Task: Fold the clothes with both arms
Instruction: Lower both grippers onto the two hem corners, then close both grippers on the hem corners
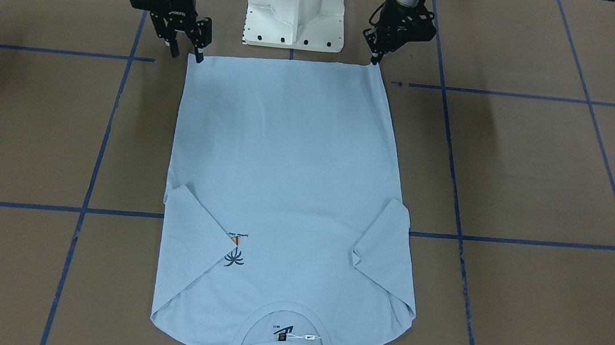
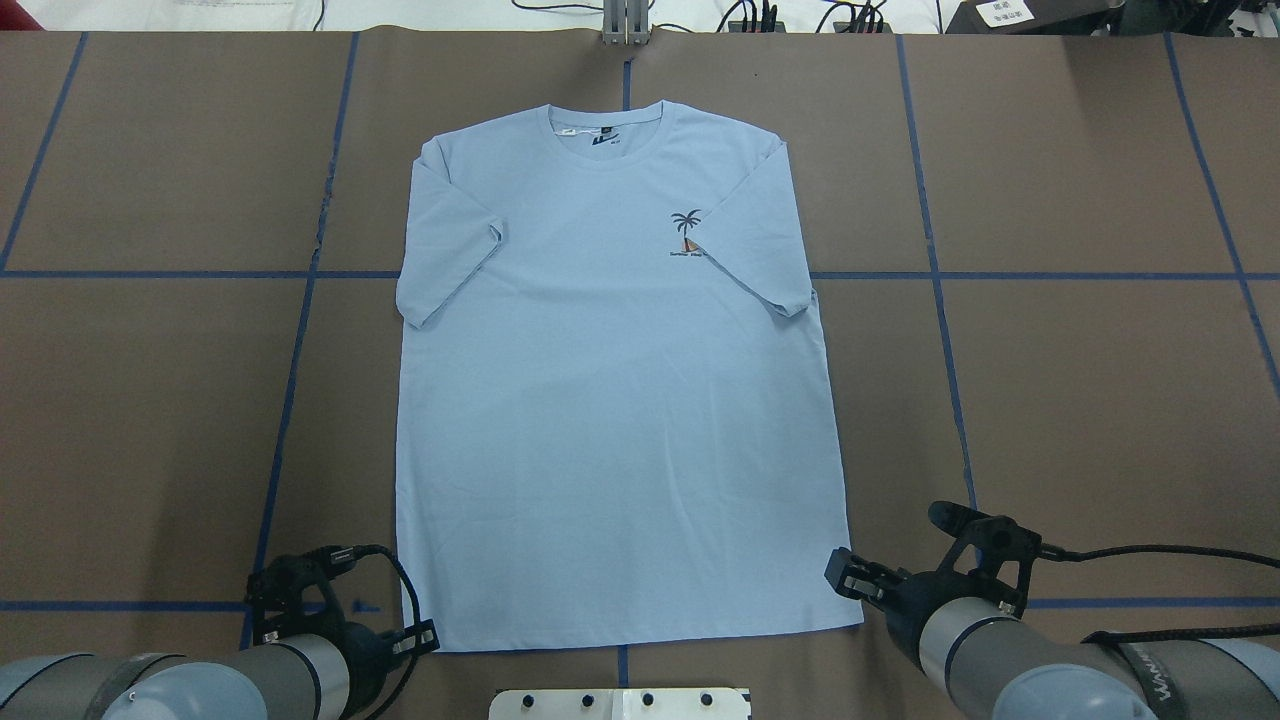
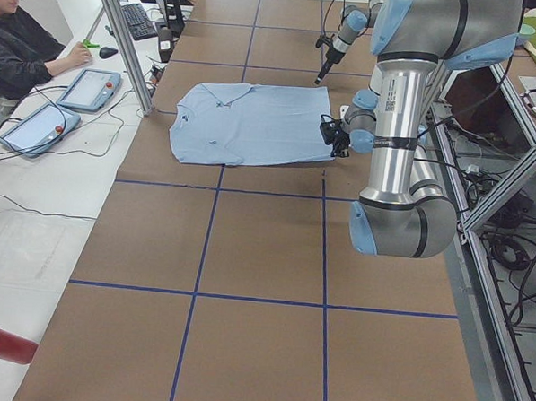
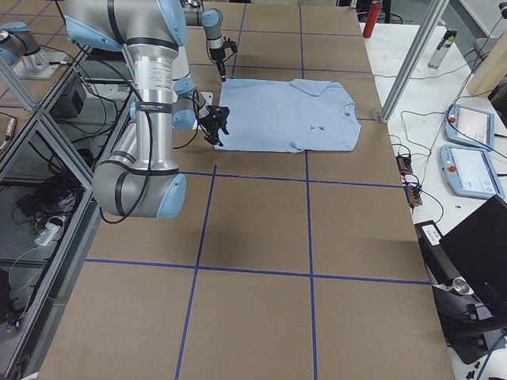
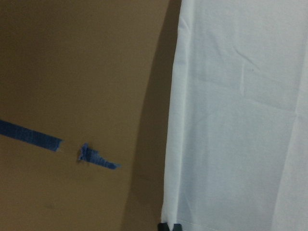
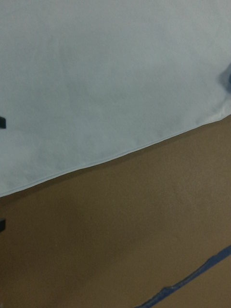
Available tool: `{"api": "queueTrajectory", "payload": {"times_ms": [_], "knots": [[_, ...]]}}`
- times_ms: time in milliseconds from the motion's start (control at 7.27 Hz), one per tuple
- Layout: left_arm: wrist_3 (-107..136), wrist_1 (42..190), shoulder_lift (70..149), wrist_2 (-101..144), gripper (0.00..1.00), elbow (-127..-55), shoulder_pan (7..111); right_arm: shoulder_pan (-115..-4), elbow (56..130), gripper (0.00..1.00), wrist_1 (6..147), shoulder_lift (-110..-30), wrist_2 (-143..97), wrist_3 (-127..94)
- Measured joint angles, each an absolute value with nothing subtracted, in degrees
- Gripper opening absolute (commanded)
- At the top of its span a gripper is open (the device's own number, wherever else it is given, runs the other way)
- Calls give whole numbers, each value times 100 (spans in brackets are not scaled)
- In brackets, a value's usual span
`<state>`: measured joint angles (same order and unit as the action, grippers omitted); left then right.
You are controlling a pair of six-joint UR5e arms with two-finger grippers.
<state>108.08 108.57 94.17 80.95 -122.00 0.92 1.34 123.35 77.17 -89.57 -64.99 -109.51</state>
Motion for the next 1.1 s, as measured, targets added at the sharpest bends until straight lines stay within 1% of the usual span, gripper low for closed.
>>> {"api": "queueTrajectory", "payload": {"times_ms": [138,413,1101], "knots": [[10819,10861,9443,8095,0,-12204,89,209,12194,65,7731,-8884,-6391,-10960],[10840,10865,9470,8095,0,-12208,85,270,12099,53,7825,-8870,-6299,-10950],[10853,10872,9466,8095,0,-12188,80,391,12134,53,7903,-8863,-6308,-10944]]}}
